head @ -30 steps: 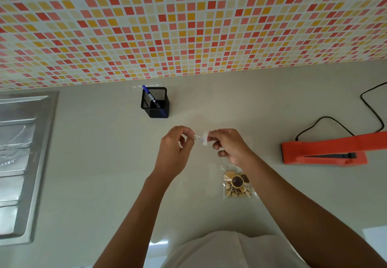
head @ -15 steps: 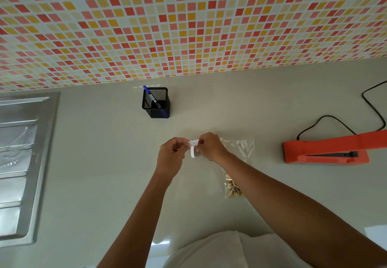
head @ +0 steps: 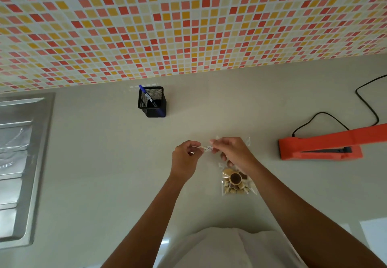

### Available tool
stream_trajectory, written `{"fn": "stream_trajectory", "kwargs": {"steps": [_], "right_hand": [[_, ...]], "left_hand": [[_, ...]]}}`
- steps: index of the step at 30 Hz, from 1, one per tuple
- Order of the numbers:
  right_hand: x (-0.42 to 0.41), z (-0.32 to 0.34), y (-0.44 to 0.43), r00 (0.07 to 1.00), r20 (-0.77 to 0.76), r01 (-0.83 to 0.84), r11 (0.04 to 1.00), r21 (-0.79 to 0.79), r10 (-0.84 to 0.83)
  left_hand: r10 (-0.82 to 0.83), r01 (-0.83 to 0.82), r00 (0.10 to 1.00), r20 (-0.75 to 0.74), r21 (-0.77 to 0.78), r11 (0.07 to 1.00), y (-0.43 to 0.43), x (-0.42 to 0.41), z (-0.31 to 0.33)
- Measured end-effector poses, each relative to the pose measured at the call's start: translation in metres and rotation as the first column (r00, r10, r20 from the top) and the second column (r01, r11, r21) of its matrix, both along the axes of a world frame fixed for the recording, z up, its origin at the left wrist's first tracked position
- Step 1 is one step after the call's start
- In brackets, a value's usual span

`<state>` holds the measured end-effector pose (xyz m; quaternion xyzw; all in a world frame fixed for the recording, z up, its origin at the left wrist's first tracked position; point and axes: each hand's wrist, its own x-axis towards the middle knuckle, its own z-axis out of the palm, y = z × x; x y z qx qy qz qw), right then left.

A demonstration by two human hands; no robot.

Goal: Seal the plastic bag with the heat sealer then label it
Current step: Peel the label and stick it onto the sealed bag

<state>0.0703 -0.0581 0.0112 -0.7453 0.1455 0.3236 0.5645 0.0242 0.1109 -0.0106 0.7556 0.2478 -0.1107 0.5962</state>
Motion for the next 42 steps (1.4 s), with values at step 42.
{"fn": "stream_trajectory", "kwargs": {"steps": [42], "right_hand": [[-0.025,-0.06,-0.086,0.979,0.139,-0.069,0.888,-0.454,0.148]], "left_hand": [[-0.266,0.306,0.95,-0.166,0.316,0.898,-0.096,0.009,-0.025]]}}
